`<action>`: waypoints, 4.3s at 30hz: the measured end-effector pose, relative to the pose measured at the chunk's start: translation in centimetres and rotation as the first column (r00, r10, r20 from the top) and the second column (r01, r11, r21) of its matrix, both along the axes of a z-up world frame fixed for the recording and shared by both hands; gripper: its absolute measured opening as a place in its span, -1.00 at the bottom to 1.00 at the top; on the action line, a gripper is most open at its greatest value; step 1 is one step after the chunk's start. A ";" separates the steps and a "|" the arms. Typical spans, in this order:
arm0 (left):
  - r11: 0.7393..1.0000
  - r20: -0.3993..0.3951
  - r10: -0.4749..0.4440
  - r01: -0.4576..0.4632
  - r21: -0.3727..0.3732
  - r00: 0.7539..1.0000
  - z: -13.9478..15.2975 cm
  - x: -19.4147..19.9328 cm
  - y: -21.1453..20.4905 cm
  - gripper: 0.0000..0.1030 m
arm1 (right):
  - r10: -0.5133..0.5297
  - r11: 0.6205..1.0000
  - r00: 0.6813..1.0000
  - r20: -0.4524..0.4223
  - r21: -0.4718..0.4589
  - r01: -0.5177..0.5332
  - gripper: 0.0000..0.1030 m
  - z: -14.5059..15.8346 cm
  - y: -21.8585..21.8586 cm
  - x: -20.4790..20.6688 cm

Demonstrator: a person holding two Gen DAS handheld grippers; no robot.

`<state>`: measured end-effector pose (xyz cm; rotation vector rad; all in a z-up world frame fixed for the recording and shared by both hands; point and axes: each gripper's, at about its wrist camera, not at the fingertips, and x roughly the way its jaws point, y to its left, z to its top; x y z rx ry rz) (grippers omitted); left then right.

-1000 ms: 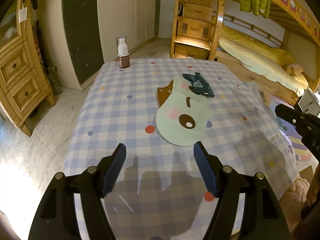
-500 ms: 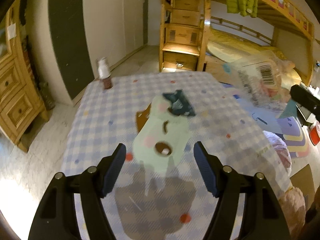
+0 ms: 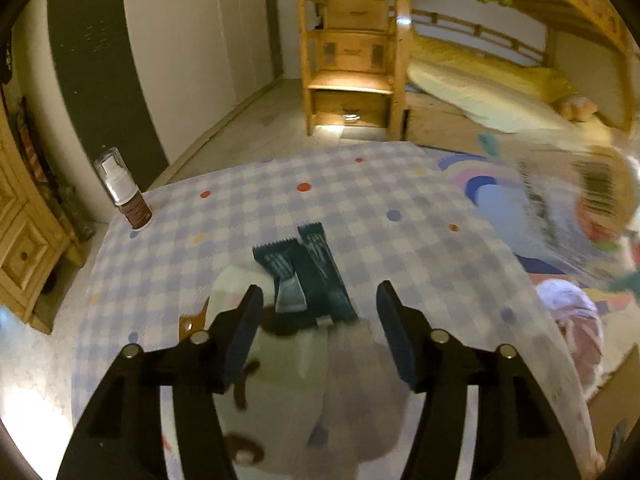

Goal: Collect trash
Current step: 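Grasp the dark green sachets with the left gripper while the right holds the bag, then carry bag and sachets over the bin and open both grippers, then move both open grippers back over the table, then grasp the mint-green face mask sheet with the right gripper and lift it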

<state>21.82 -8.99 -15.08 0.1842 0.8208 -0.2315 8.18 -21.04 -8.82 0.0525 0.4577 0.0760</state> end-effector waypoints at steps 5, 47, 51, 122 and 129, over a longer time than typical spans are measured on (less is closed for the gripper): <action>0.997 -0.026 0.025 -0.023 0.075 0.999 -1.8 1.7 -1.3 0.07 | -0.006 1.000 1.000 -0.009 0.011 0.006 -1.00 -0.5 -0.8 0.3; 0.792 -0.052 -0.601 0.585 -0.174 0.798 -0.8 -13.9 -23.9 -0.66 | -0.386 0.886 0.904 -0.185 0.198 0.419 -1.00 -5.8 -19.5 -13.7; 0.785 -0.084 -0.613 0.593 -0.178 0.786 -1.6 -13.1 -25.6 -0.64 | -0.403 0.868 0.891 -0.210 0.220 0.445 -0.99 -7.1 -21.7 -13.0; 0.983 0.003 0.168 -0.167 -0.076 0.986 0.5 -6.8 17.9 0.21 | 0.355 0.931 0.858 -0.370 0.053 -0.362 0.14 -6.9 14.6 9.1; 0.983 0.000 0.168 -0.168 -0.079 0.986 0.4 -6.9 17.9 0.21 | 0.388 0.914 0.829 -0.402 0.051 -0.402 -0.09 -7.5 15.0 8.8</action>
